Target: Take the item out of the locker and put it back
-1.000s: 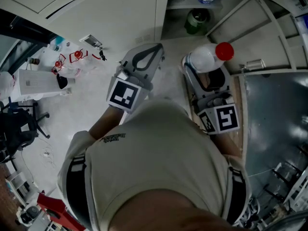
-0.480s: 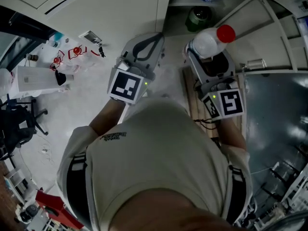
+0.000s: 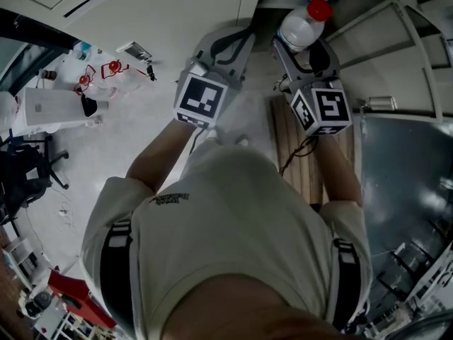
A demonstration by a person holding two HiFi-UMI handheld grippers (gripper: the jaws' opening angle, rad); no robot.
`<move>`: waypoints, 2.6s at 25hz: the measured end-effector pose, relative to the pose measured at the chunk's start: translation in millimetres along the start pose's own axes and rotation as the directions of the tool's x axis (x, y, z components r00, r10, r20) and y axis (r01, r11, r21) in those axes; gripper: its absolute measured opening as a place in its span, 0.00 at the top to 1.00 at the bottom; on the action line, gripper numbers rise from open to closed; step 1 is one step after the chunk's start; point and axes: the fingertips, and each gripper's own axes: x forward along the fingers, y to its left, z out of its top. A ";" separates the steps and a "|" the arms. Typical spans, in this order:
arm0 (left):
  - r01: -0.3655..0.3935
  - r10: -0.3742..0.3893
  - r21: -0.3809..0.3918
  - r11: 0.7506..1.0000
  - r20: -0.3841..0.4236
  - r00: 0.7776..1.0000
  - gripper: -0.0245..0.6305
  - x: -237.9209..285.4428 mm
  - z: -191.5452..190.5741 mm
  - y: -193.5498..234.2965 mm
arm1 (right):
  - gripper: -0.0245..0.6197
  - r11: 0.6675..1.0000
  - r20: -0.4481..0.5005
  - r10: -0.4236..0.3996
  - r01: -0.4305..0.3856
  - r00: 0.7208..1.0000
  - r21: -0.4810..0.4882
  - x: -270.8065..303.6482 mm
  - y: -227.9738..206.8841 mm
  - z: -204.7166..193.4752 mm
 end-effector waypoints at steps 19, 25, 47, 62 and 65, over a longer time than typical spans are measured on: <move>0.000 -0.001 -0.043 0.999 -0.012 1.000 0.94 36.5 -84.3 -2.6 | 0.50 1.000 -0.095 -0.029 0.030 0.995 0.010 89.5 -18.9 -115.7; 0.000 -0.002 -0.048 0.999 -0.035 0.999 0.94 40.2 -106.3 -9.0 | 0.50 0.999 -0.138 -0.034 0.037 0.990 0.022 98.0 -17.5 -153.4; -0.006 -0.001 -0.080 0.997 -0.093 0.996 0.94 31.7 -128.0 -15.4 | 0.44 0.999 -0.097 -0.035 0.036 0.995 0.015 93.6 -21.0 -136.0; -0.024 0.023 -0.014 1.000 -0.011 1.000 0.94 8.6 -67.0 3.3 | 0.53 0.998 0.118 -0.062 0.062 0.991 0.003 26.7 -21.3 -6.1; -0.028 0.027 0.010 1.000 0.034 0.999 0.94 2.7 -39.6 4.9 | 0.61 0.994 0.159 -0.091 0.099 0.983 -0.042 4.5 -20.4 21.3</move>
